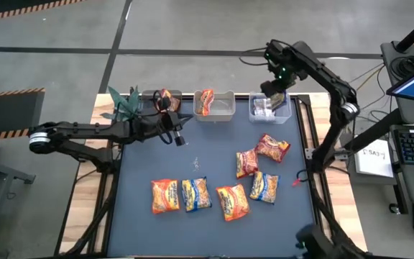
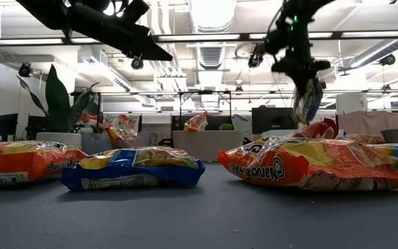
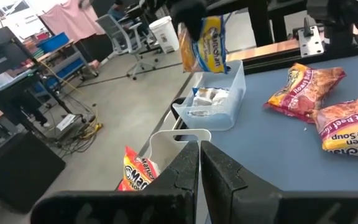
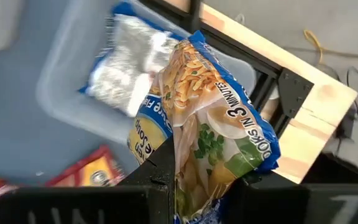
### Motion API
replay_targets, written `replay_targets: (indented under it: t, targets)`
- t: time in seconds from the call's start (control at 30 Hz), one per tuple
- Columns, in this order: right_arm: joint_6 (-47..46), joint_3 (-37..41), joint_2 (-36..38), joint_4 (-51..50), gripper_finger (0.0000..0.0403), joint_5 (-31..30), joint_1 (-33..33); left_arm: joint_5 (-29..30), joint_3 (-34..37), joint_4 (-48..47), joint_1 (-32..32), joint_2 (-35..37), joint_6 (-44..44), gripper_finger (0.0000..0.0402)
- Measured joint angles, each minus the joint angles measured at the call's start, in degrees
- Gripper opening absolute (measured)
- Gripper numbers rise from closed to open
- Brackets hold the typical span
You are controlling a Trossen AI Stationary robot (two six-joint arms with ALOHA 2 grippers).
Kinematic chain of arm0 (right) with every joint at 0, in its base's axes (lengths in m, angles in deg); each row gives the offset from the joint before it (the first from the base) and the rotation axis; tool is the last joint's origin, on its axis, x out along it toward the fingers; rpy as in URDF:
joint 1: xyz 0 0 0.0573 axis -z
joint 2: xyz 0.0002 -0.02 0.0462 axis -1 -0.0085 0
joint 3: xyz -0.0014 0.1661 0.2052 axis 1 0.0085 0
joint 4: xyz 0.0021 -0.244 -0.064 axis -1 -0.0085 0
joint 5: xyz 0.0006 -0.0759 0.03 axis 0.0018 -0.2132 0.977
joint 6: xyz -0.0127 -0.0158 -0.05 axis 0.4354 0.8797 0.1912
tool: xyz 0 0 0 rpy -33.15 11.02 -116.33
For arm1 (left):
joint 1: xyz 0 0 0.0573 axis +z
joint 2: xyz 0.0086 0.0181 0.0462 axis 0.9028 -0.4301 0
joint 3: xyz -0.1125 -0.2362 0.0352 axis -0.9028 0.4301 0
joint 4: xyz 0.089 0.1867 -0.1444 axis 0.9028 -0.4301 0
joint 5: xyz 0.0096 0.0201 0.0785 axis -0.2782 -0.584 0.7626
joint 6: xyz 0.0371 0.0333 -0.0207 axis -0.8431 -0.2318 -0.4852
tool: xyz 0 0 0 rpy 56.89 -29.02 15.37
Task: Sort Maruchan noodles
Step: Put the center blue noodle pack into the transparent white bin
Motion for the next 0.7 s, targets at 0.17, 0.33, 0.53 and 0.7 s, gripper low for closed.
replay_targets:
  t: [0.17, 0.33, 0.53, 0.7]
  targets:
    - [2.82, 0.08, -4.83, -0.12, 0.0065, -0.29, 3.84, 0.04, 0.00, -0.52, 0.00, 0.00, 0.00, 0.0000]
    - [3.75, 0.10, -7.97, -0.95, 0.0065, -0.42, 5.80, 0.13, 0.00, -0.79, 0.00, 0.00, -0.02, 0.0000]
    - [3.87, 0.10, -9.75, -1.24, 0.0065, -0.41, 6.12, 0.13, 0.00, -0.85, 0.00, -0.02, -0.04, 0.0000]
    - [2.74, 0.16, -10.76, -1.13, 0.0066, -0.41, 6.12, 0.14, 0.00, -0.85, 0.00, -0.02, -0.24, 0.0000]
